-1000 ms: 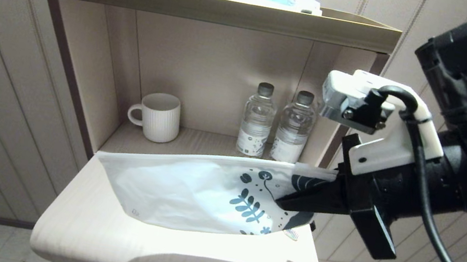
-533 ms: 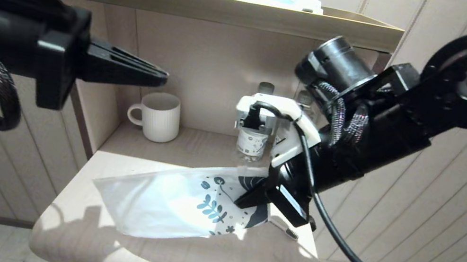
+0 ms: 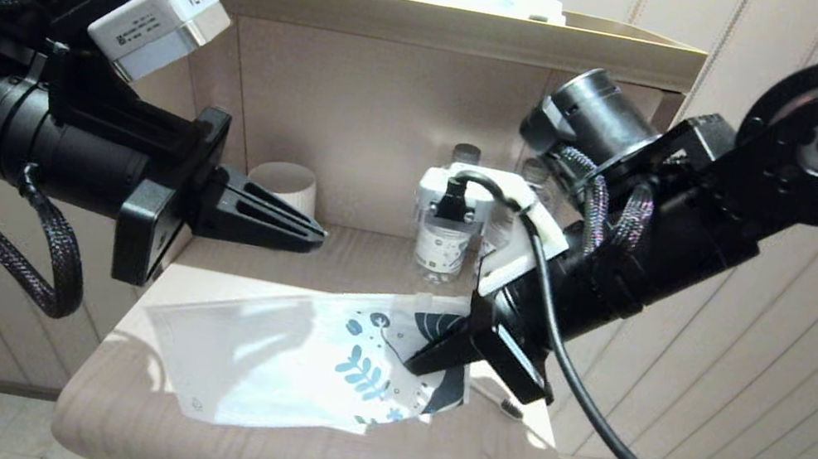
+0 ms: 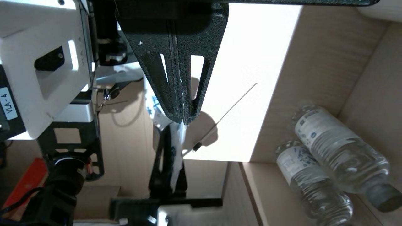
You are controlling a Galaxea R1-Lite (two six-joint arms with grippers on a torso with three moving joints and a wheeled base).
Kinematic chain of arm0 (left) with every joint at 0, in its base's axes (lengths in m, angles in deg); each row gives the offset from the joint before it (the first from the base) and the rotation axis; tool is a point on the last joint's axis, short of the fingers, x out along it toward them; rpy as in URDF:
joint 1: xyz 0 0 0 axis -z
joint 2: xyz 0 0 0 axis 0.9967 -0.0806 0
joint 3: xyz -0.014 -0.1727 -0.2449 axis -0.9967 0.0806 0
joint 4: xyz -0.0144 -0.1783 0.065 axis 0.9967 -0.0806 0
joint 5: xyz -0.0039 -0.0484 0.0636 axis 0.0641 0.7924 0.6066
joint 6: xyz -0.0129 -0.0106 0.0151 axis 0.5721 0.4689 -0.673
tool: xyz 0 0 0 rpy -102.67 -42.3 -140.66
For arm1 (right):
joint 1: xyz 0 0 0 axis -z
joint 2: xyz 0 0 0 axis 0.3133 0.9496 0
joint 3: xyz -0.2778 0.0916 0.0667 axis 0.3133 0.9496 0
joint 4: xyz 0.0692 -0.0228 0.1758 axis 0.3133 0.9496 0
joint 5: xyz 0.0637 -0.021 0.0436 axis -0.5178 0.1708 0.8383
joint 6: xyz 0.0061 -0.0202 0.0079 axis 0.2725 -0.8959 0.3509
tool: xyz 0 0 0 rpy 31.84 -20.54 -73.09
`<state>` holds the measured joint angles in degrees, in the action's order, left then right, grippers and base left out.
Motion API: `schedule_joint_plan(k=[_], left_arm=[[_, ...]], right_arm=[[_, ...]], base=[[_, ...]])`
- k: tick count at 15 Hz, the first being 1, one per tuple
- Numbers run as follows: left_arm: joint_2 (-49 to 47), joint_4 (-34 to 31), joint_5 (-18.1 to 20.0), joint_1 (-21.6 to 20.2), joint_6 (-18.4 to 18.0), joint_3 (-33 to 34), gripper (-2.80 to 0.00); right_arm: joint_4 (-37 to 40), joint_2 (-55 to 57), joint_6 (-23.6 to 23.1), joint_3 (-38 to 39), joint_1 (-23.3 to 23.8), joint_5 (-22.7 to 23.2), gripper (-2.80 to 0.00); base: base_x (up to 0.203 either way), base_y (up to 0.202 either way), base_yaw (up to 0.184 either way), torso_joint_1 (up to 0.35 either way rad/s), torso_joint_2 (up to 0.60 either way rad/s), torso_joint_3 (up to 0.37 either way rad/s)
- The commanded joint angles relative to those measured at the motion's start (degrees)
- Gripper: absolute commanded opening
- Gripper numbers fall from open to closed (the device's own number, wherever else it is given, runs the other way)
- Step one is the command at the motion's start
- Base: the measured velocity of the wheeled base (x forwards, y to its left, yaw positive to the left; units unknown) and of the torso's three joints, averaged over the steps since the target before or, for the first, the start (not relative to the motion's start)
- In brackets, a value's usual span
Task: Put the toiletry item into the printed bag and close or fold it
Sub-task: Open the storage bag
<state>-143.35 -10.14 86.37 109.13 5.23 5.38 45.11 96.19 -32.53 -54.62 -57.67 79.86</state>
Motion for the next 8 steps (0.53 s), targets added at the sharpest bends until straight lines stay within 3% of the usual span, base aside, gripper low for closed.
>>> schedule_joint_plan(k=[1,4,8], left_arm=[[-0.9,1.4,3.1,-0.5,0.4,1.4,-2.8],[-4.3,1.5,5.7,-0.6,2.6,-1.7,-2.8],[-4.8,1.5,9.1,-0.9,4.6,-2.9,-2.8]], right_arm=[[0.2,-1.6,0.5,0.2,0.0,2.4,-2.8],[-0.2,-1.3,1.6,0.1,0.5,10.1,-2.8],[-2.7,0.6,2.5,0.1,0.3,10.4,-2.8]], base=[[0.0,0.0,0.0,0.0,0.0,0.0],[0.0,0.0,0.0,0.0,0.0,0.0],[0.0,0.0,0.0,0.0,0.0,0.0]])
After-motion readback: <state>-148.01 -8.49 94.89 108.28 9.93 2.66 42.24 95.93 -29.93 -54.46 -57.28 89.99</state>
